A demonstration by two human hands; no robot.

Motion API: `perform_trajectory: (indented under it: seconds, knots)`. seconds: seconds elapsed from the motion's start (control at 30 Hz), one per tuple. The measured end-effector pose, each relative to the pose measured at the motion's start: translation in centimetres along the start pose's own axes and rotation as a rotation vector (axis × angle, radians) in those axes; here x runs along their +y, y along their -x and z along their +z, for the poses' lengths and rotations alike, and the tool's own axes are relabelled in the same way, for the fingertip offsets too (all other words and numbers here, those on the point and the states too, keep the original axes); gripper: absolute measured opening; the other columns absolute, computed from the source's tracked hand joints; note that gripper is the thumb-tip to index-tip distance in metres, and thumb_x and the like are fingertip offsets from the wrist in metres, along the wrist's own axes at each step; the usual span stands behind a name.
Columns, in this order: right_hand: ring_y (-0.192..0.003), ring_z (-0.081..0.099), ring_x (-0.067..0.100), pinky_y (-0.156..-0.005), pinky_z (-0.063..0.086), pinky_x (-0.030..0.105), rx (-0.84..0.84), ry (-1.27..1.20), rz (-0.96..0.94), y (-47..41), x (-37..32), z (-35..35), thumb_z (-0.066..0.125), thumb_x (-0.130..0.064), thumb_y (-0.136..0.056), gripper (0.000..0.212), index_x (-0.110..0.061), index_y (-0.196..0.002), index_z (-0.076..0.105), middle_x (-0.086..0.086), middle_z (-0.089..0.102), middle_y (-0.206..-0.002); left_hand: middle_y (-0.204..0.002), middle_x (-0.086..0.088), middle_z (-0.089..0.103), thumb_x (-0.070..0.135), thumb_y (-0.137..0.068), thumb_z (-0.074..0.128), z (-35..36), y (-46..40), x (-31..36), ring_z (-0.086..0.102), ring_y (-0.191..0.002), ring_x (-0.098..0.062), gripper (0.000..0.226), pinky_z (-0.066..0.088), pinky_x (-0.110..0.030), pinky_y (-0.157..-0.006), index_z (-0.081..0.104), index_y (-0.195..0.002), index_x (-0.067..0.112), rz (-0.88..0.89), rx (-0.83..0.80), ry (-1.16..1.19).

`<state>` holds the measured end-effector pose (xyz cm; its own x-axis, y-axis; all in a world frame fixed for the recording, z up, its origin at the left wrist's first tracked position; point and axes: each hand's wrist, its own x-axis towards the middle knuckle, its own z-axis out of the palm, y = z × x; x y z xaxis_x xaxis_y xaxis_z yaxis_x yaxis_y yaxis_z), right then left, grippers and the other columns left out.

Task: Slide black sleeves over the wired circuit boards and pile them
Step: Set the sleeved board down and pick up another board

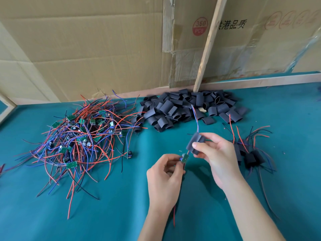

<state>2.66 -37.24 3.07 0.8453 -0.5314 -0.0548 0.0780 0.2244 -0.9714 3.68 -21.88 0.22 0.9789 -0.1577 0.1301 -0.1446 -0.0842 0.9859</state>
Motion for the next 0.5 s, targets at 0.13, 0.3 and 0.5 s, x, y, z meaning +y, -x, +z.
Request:
perform_trajectory:
  seconds: [0.13,0.3,0.5]
  knots:
    - [-0.07,0.071,0.019,-0.063,0.057,0.025,-0.082,0.09,0.021,0.29,0.34,0.51,0.074,0.004,-0.086,0.022,-0.013,-0.101,0.076,0.014,0.078,-0.083,-0.074,0.01,0.075,0.012,-0.084,0.069,-0.02,-0.04,-0.06,0.067,-0.062,-0.011,0.019,0.053,-0.019,-0.063,0.072,-0.081,0.03,-0.001,0.037,-0.05]
    - [-0.072,0.073,0.024,-0.064,0.06,0.03,-0.098,0.066,0.072,0.45,0.33,0.68,0.074,0.001,-0.087,0.015,-0.008,-0.1,0.075,0.017,0.078,-0.086,-0.078,0.006,0.076,0.021,-0.08,0.057,-0.01,0.09,0.43,0.074,-0.07,-0.015,0.017,0.057,-0.022,-0.068,0.071,-0.084,0.03,-0.017,-0.012,0.026]
    - [-0.075,0.075,0.029,-0.065,0.061,0.032,-0.108,0.09,0.087,0.58,0.26,0.81,0.078,-0.003,-0.086,0.017,-0.005,-0.102,0.072,0.018,0.079,-0.087,-0.086,0.007,0.078,0.011,-0.088,0.073,-0.23,-0.02,0.07,0.075,-0.079,-0.015,0.016,0.06,-0.028,-0.075,0.073,-0.087,0.027,-0.003,0.005,0.018]
